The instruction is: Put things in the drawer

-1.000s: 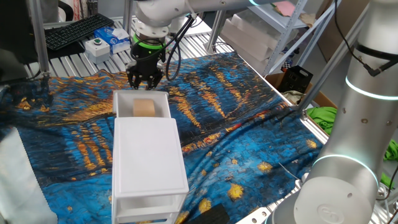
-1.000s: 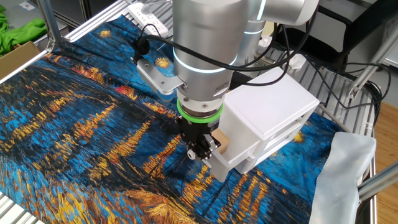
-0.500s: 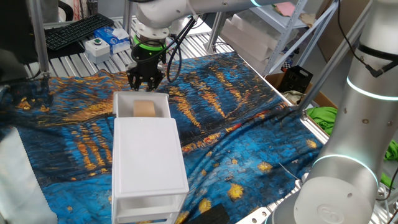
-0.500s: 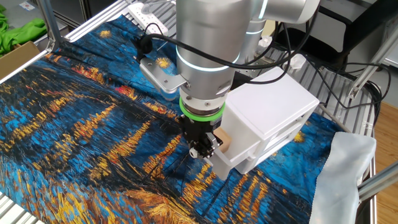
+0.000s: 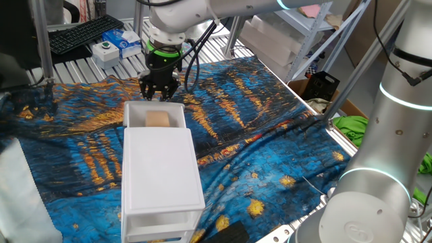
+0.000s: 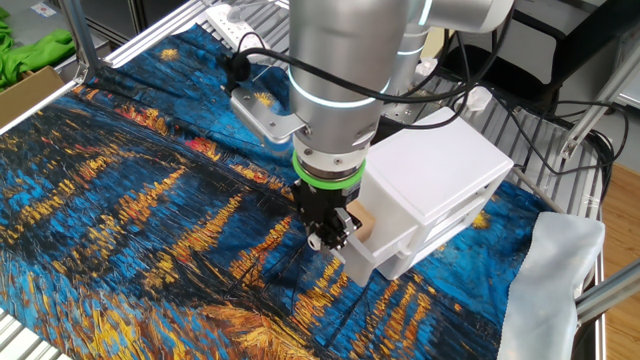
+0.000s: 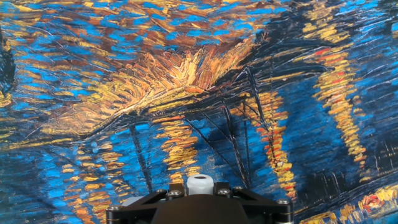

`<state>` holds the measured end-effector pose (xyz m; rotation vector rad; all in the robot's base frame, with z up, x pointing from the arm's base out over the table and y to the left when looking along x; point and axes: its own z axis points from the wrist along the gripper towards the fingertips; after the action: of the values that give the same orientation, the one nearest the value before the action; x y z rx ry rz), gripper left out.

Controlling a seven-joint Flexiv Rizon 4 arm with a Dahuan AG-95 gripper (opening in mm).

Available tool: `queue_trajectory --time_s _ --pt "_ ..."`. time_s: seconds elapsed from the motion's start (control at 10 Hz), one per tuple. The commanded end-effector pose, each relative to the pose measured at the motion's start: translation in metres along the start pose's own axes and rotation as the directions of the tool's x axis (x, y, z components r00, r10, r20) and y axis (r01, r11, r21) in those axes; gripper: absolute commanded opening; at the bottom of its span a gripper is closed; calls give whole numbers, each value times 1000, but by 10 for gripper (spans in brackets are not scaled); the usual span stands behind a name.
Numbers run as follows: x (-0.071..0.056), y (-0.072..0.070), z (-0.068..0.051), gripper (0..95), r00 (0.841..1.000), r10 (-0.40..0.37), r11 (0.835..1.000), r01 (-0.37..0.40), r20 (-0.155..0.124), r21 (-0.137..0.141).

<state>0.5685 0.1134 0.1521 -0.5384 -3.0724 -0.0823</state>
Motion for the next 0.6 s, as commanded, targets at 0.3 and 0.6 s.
queue_trajectory --time_s 0.3,0.6 --pt "3 0 0 0 1000 -3 1000 3 4 -2" --pt "5 -1 0 0 1000 -8 1000 8 9 -4"
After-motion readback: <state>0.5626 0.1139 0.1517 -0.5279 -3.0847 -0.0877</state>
